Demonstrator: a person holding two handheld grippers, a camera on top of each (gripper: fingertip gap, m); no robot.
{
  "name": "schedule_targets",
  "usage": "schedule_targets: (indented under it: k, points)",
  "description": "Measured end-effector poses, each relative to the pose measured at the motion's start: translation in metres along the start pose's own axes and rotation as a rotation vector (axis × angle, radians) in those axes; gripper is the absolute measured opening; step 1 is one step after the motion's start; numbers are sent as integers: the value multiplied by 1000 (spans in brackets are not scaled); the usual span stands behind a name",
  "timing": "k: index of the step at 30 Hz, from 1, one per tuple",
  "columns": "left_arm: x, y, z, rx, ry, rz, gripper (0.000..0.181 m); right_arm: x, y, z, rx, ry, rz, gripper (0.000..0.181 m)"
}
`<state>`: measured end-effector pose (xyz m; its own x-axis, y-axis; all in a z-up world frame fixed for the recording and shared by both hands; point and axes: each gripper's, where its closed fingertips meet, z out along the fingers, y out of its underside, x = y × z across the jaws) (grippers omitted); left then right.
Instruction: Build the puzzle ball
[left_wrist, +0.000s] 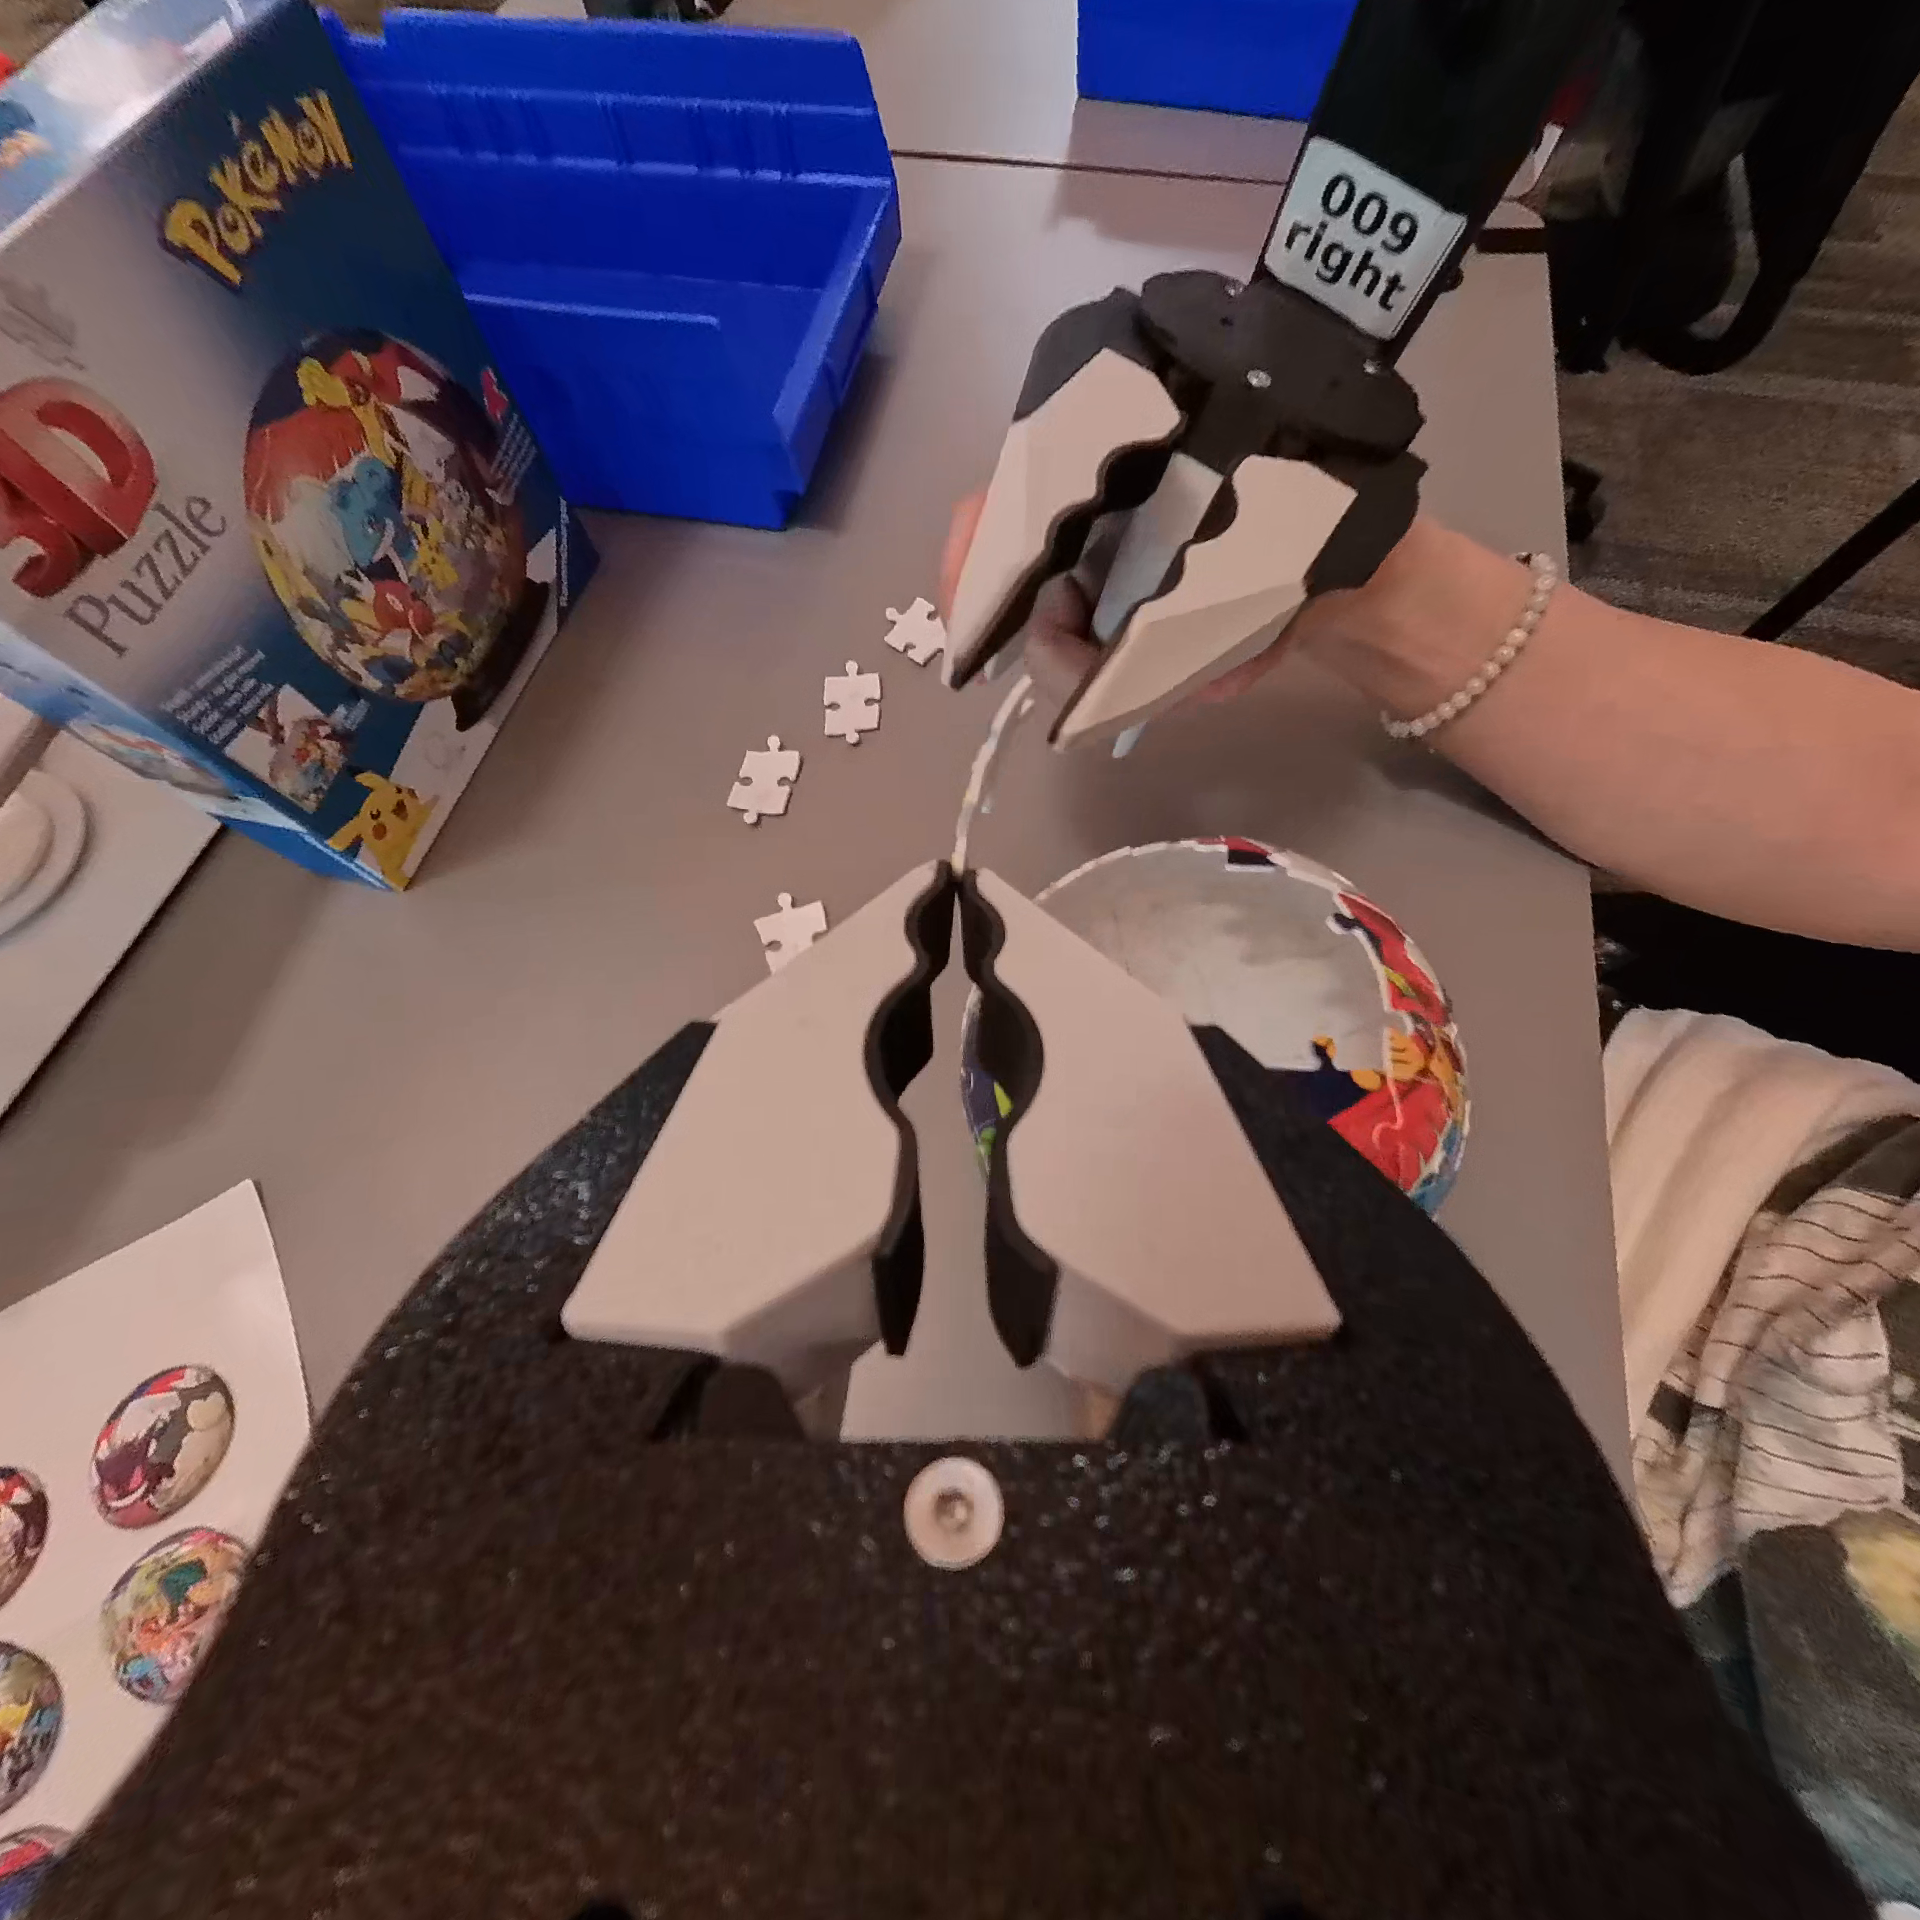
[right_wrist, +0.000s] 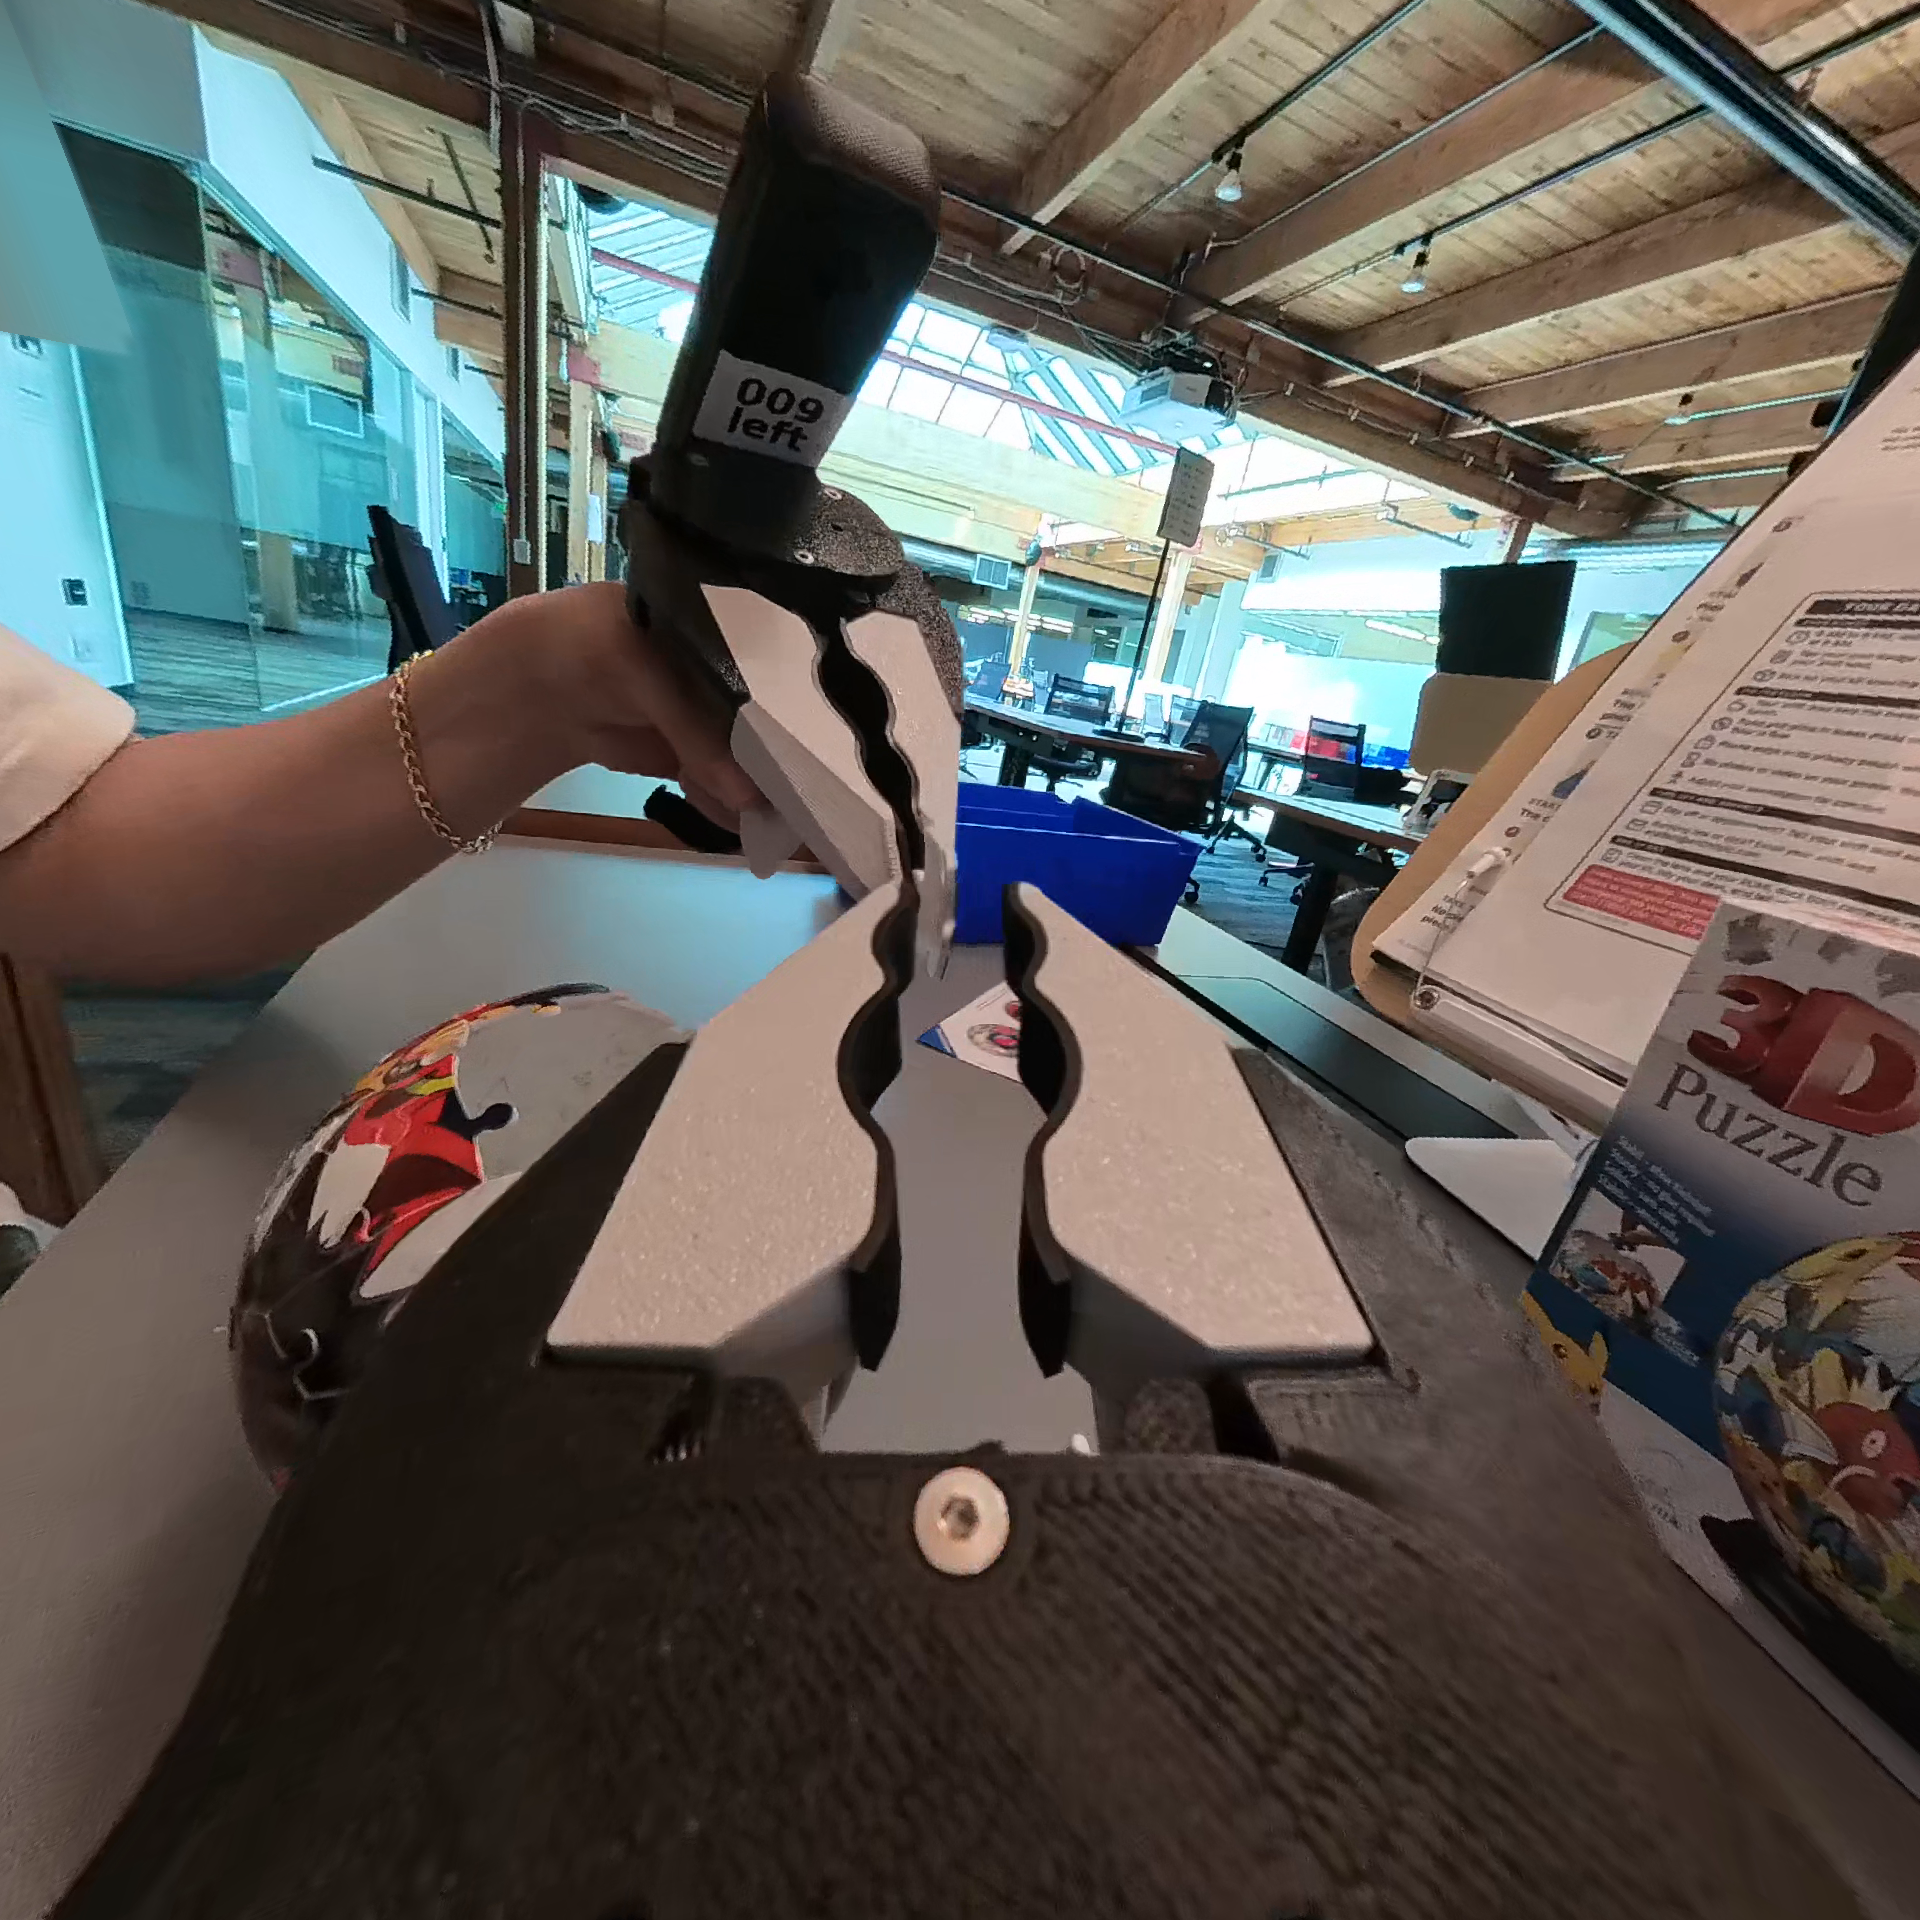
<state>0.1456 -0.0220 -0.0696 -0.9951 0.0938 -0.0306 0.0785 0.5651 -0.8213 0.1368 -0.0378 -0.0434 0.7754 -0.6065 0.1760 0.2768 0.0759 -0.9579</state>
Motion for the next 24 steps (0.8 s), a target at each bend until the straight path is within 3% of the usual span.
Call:
schedule_targets:
  k: [7, 9, 14, 19, 24]
  points:
    - [2, 11, 3, -68, 51, -61, 0, 15, -7, -6, -64, 7, 73, 55]
    - [1, 12, 4, -75, 60, -89, 0, 23, -6, -4, -125, 0, 66, 38]
    - [2, 15, 6, -105, 60, -88, 0, 12, -7, 4, -133, -173, 89, 20]
    - [4, 18, 2, -152, -9, -22, 0, -4, 14, 1, -227, -161, 27, 25]
    - [10, 21, 5, -182, -44, -17, 0, -9, 18, -1, -250, -142, -29, 10]
